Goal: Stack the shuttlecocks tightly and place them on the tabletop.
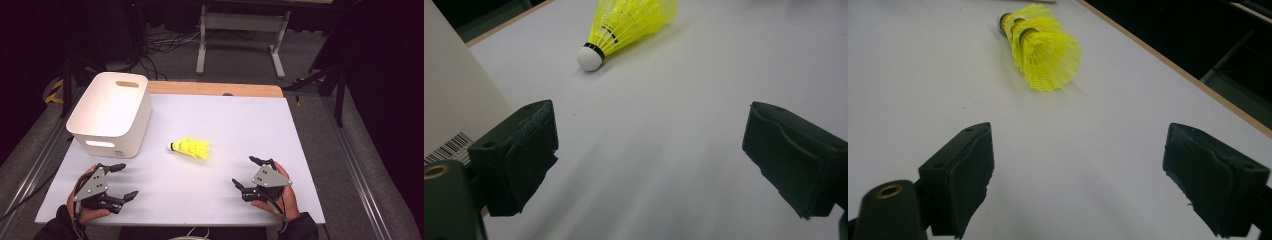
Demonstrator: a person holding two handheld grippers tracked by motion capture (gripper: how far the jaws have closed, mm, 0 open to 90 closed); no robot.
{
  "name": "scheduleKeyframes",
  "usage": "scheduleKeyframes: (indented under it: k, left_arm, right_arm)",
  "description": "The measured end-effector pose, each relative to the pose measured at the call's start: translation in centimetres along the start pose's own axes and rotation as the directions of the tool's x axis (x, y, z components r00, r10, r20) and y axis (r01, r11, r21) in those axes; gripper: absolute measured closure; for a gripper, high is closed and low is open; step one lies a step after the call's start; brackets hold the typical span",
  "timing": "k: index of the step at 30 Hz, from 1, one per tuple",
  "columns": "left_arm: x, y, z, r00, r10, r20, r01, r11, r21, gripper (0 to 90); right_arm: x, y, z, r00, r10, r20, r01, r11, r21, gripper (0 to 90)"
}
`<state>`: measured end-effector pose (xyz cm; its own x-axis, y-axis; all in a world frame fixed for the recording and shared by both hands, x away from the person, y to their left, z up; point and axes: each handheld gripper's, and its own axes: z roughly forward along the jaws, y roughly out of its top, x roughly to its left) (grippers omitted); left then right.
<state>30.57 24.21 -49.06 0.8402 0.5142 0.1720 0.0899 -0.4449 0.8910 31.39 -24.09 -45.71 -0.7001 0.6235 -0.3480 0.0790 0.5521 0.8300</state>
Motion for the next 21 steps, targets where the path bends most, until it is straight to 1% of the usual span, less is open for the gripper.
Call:
scheduleKeyframes:
  k: [3,4,13,14,15,18,21]
  left_arm:
    - [0.0,0.0,0.0,1.0000,0.000,-0.002,0.000,1.0000,-0.004,8.4]
    - [0.0,0.0,0.0,1.0000,-0.006,-0.002,0.006,1.0000,-0.005,8.4]
    - [0.0,0.0,-0.1,0.9999,-0.009,-0.010,0.009,0.9998,-0.018,8.1]
    - [0.1,0.0,-0.1,0.9999,-0.012,-0.012,0.011,0.9997,-0.021,8.1]
    - [0.1,0.0,-0.1,0.9998,-0.014,-0.012,0.014,0.9997,-0.022,8.0]
    - [0.0,0.0,0.0,0.9999,-0.009,-0.012,0.009,0.9998,-0.020,7.9]
    - [0.0,0.0,-0.1,0.9999,-0.010,-0.013,0.009,0.9997,-0.021,7.8]
  right_arm:
    - [-0.1,-0.2,-0.2,0.9999,0.011,0.002,-0.011,1.000,0.000,14.0]
    - [-0.2,-0.5,-0.4,0.9999,0.015,0.006,-0.015,1.000,-0.004,14.0]
    - [-0.3,-1.5,-0.9,0.9996,0.019,0.019,-0.019,1.000,-0.006,14.0]
    - [-0.3,-1.6,-1.0,0.9997,0.021,0.015,-0.020,1.000,-0.011,14.0]
    - [-0.3,-1.8,-1.0,0.9994,0.033,0.009,-0.033,0.999,-0.018,14.0]
    - [-0.3,-1.9,-1.0,0.9989,0.047,-0.001,-0.047,0.999,-0.027,14.0]
    - [-0.2,-1.9,-0.9,0.9991,0.043,-0.002,-0.043,0.999,-0.021,13.2]
